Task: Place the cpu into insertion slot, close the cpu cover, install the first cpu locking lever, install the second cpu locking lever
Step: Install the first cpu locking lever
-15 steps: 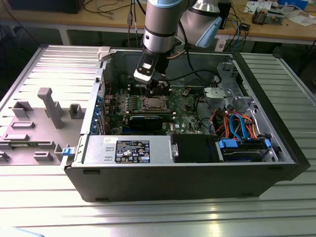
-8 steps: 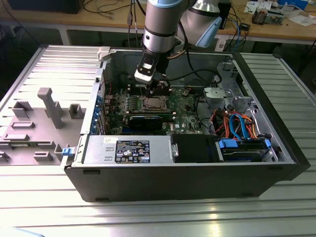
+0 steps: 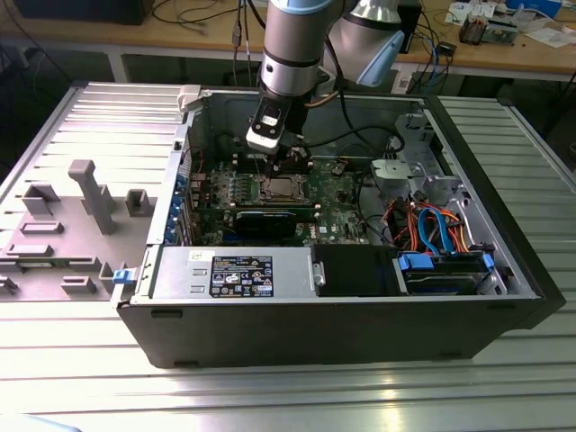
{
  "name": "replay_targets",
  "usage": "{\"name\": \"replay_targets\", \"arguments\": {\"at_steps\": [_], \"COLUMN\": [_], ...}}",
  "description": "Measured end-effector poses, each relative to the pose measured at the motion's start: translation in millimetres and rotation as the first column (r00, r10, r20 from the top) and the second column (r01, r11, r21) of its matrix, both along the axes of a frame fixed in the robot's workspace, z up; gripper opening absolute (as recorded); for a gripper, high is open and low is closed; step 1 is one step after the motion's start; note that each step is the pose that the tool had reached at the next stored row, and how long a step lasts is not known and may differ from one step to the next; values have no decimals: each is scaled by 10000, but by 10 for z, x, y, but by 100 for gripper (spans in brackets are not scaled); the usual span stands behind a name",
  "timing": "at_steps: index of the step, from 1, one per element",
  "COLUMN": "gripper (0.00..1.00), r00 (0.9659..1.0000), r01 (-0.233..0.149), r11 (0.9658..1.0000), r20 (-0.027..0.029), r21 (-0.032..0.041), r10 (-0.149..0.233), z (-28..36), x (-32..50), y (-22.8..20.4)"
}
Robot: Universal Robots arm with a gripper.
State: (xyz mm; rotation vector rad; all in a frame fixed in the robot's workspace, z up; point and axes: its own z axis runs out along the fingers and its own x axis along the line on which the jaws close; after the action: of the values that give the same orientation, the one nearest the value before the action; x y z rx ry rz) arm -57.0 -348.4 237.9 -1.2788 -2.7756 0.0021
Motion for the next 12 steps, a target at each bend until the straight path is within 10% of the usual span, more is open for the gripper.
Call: {"name": "replay_targets", "arguments": {"at_steps": [12], "gripper": [11], "r00": [9995], "r01": [-315], "r11": [9995], "r20": [0], "r21": [-1], "r10": [315], "z": [0], "x": [1], "y": [0]}}
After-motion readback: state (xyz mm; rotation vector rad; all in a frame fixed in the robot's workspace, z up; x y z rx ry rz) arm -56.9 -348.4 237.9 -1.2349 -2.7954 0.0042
